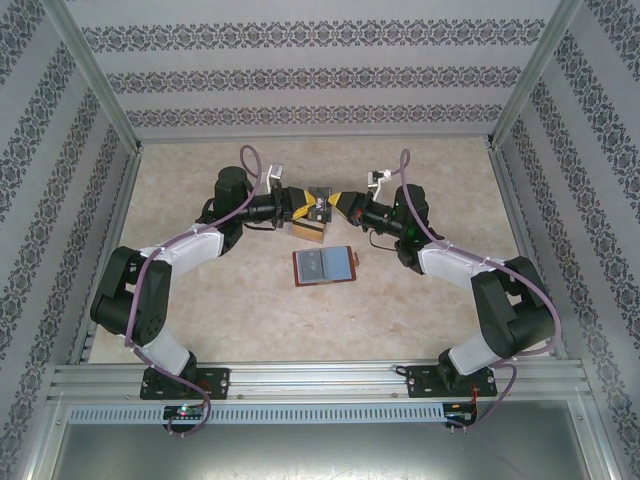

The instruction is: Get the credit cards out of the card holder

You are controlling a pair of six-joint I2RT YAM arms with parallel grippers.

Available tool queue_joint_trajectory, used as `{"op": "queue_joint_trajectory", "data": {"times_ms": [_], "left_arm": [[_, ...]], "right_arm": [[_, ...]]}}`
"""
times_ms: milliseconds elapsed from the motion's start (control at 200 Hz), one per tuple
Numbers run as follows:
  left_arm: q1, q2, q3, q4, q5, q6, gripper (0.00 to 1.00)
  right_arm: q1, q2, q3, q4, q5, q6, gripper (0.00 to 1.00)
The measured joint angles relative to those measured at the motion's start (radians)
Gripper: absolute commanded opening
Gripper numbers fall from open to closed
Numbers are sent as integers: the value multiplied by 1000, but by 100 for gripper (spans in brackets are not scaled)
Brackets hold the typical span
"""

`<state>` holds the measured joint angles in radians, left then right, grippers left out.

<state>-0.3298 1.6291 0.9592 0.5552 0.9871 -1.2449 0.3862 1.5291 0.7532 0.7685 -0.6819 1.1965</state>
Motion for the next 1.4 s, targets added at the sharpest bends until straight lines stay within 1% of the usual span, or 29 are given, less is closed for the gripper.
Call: {"op": "queue_joint_trajectory", "data": {"times_ms": [40,120,245,440,540,584,629,704,784,834,939,1029,1124,1219,1399], "left_arm": [[2,0,0,11,1,-10,2],[3,0,0,23,0,-21,0],[3,-1,0,38,-25,-32,0],[3,-15,-10,47,-72,-51,0],[3,-19,-13,61,-84,-65,0],[3,-19,-14,63,-85,-72,2],[3,-19,-15,64,-90,-74,6],[6,-19,-26,62,-103,-77,15],[18,-23,-35,42,-109,-64,35],[24,-34,-44,3,-118,-53,46],[57,-85,-50,-172,-156,35,62],[95,-137,-47,-346,-204,130,75],[132,-179,-25,-540,-271,242,81],[169,-195,24,-735,-348,353,86],[255,-245,49,-955,-443,503,97]], "right_arm": [[-1,0,0,8,-1,11,10],[-2,1,0,20,-2,31,18],[-2,2,0,33,-8,62,24],[16,2,0,46,-8,98,24],[23,8,2,51,-11,118,18],[24,16,6,52,-13,125,14],[25,26,11,51,-15,133,9],[28,37,27,43,-16,127,1],[31,43,53,1,-14,98,0],[35,46,72,-41,-10,68,0],[48,50,134,-196,22,-42,0],[73,51,220,-392,78,-186,0],[108,60,323,-570,150,-354,0],[134,72,396,-685,206,-514,0],[168,147,523,-895,293,-842,0]]}}
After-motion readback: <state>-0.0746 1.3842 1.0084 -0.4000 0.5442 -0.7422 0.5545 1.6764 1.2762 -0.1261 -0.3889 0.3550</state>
